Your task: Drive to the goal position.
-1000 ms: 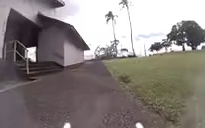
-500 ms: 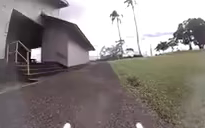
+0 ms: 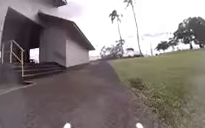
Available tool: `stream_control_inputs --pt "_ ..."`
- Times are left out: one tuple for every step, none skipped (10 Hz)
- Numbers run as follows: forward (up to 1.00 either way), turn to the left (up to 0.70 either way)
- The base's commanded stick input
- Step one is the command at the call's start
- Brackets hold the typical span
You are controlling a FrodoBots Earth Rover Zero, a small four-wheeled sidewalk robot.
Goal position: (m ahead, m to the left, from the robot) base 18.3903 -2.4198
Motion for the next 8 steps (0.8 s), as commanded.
stream_control_inputs --pt "0.7 0.03" --pt "0.7 0.02" --pt "0.7 0.0" --pt "0.7 0.0" --pt "0.7 0.0" --pt "0.7 0.0" --pt "0.7 0.0" --pt "0.7 0.0"
